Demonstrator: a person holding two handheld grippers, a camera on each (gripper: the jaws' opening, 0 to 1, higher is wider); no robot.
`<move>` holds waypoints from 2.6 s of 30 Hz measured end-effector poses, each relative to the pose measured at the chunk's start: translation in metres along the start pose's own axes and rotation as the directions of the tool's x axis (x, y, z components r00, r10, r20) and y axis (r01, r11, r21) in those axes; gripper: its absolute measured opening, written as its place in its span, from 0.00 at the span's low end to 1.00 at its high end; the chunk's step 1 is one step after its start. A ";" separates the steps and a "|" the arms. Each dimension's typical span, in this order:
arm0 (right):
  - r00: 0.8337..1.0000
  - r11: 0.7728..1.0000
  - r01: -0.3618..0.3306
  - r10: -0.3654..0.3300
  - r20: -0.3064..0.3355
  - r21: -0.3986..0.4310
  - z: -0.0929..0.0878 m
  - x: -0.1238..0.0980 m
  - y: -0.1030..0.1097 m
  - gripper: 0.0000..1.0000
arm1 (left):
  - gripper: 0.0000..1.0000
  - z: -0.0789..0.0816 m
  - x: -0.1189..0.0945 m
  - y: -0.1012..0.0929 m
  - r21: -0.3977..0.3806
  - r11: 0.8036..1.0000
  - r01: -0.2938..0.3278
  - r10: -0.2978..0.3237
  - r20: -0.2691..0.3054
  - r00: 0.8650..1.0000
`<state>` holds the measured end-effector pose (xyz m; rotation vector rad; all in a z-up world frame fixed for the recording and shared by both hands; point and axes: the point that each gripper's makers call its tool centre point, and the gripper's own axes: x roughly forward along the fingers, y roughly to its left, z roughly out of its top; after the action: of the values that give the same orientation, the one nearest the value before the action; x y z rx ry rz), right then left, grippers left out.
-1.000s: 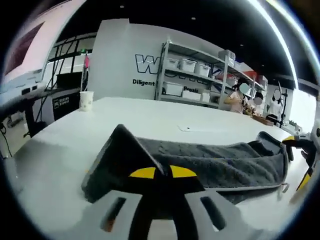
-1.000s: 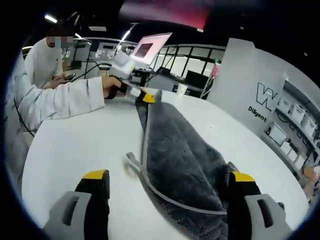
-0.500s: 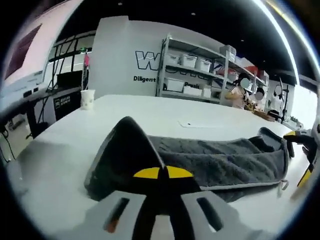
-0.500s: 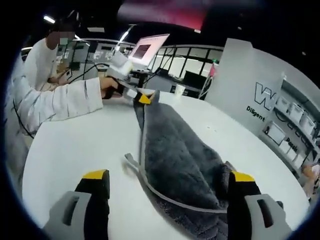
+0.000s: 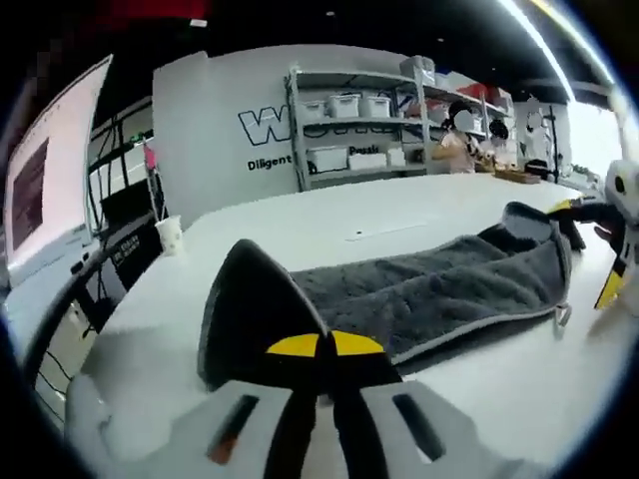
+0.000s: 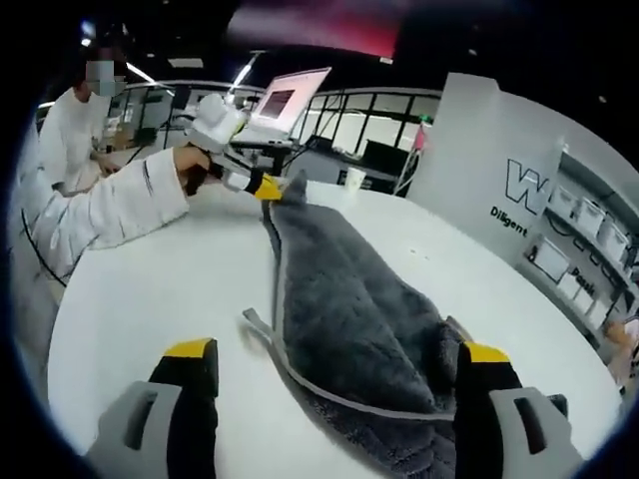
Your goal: Open the folded towel by lifting each exposed corner and separating the folded layers until the towel lies flat within the target outline without major curled edges
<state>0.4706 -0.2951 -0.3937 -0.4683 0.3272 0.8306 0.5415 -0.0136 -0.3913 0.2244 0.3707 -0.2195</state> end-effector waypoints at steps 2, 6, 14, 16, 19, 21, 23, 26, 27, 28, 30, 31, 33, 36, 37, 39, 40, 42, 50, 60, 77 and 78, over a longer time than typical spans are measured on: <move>1.000 1.000 -0.005 0.005 0.008 0.009 0.001 0.000 0.001 0.98 | 0.01 -0.001 -0.001 0.000 0.008 1.000 -0.002 0.002 -0.005 1.000; 1.000 1.000 -0.008 0.008 0.008 0.019 0.001 -0.001 0.002 0.98 | 0.01 -0.005 -0.018 -0.009 0.047 0.999 0.003 -0.002 -0.030 1.000; 1.000 0.999 -0.009 0.008 0.019 0.032 0.003 -0.003 0.002 0.99 | 0.01 -0.037 -0.038 -0.022 0.094 0.993 0.072 -0.059 -0.136 0.989; 1.000 0.999 -0.010 0.009 0.022 0.033 0.004 -0.004 0.003 0.99 | 0.01 -0.040 -0.043 -0.022 0.089 0.993 0.081 -0.067 -0.145 0.987; 1.000 0.999 -0.010 0.010 0.019 0.031 0.004 -0.004 0.003 0.99 | 0.01 -0.045 -0.053 -0.026 0.082 0.992 0.097 -0.083 -0.160 0.984; 1.000 0.999 -0.009 0.009 0.017 0.034 0.004 -0.004 0.002 0.99 | 0.01 -0.048 -0.058 -0.028 0.081 0.991 0.105 -0.090 -0.168 0.982; 1.000 0.999 -0.007 0.006 0.017 0.036 0.004 -0.005 0.002 0.99 | 0.01 -0.051 -0.065 -0.029 0.070 0.991 0.113 -0.100 -0.176 0.979; 1.000 0.999 -0.003 0.003 0.017 0.037 0.004 -0.006 0.000 0.99 | 0.01 -0.055 -0.074 -0.029 0.065 0.992 0.111 -0.097 -0.184 0.978; 1.000 0.999 -0.004 0.003 0.018 0.038 0.004 -0.006 0.000 0.99 | 0.01 -0.056 -0.075 -0.030 0.064 0.992 0.112 -0.098 -0.188 0.977; 1.000 0.999 -0.004 0.004 0.018 0.038 0.004 -0.006 0.000 0.99 | 0.01 -0.057 -0.077 -0.030 0.063 0.991 0.116 -0.102 -0.193 0.976; 1.000 0.999 -0.003 0.003 0.016 0.035 0.005 -0.007 -0.001 0.99 | 0.01 -0.060 -0.080 -0.032 0.061 0.990 0.125 -0.110 -0.205 0.973; 1.000 0.999 -0.001 0.001 0.016 0.036 0.005 -0.007 -0.001 0.99 | 0.01 -0.062 -0.083 -0.033 0.062 0.990 0.129 -0.113 -0.214 0.970; 1.000 0.999 0.000 -0.001 0.016 0.035 0.005 -0.007 -0.003 0.99 | 0.02 -0.064 -0.086 -0.034 0.067 0.989 0.134 -0.116 -0.221 0.968; 1.000 0.999 0.002 -0.003 0.016 0.037 0.005 -0.008 -0.004 0.99 | 0.02 -0.067 -0.090 -0.038 0.059 0.987 0.151 -0.133 -0.231 0.964; 1.000 0.999 0.003 -0.003 0.015 0.037 0.005 -0.008 -0.004 0.99 | 0.02 -0.068 -0.091 -0.039 0.056 0.986 0.156 -0.139 -0.234 0.962; 1.000 0.999 0.004 -0.004 0.014 0.038 0.004 -0.008 -0.005 0.99 | 0.02 -0.071 -0.093 -0.039 0.043 0.986 0.160 -0.145 -0.244 0.959; 1.000 0.999 0.003 -0.004 0.013 0.039 0.004 -0.008 -0.005 0.99 | 0.02 -0.072 -0.094 -0.039 0.042 0.986 0.160 -0.145 -0.247 0.958; 1.000 0.999 0.003 -0.004 0.012 0.039 0.004 -0.008 -0.005 0.99 | 0.02 -0.073 -0.096 -0.039 0.035 0.987 0.160 -0.146 -0.249 0.957; 1.000 0.999 0.013 -0.014 0.013 0.037 0.005 -0.009 -0.007 0.99 | 0.03 -0.077 -0.099 -0.041 0.031 0.988 0.152 -0.141 -0.236 0.961; 1.000 0.999 0.014 -0.014 0.012 0.034 0.005 -0.009 -0.006 0.99 | 0.09 -0.080 -0.106 -0.041 0.007 0.990 0.142 -0.137 -0.215 0.967; 1.000 0.999 0.018 -0.019 0.022 0.043 0.007 -0.012 -0.007 0.99 | 0.90 -0.065 -0.132 -0.032 0.017 0.999 0.029 -0.025 -0.201 0.979; 1.000 0.999 0.019 -0.019 0.022 0.042 0.007 -0.012 -0.007 0.99 | 0.93 -0.063 -0.133 -0.032 0.020 1.000 0.024 -0.020 -0.194 0.981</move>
<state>0.4692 -0.3028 -0.3802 -0.4224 0.3182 0.8086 0.3918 -0.0048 -0.4033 0.2650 0.5646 -0.2240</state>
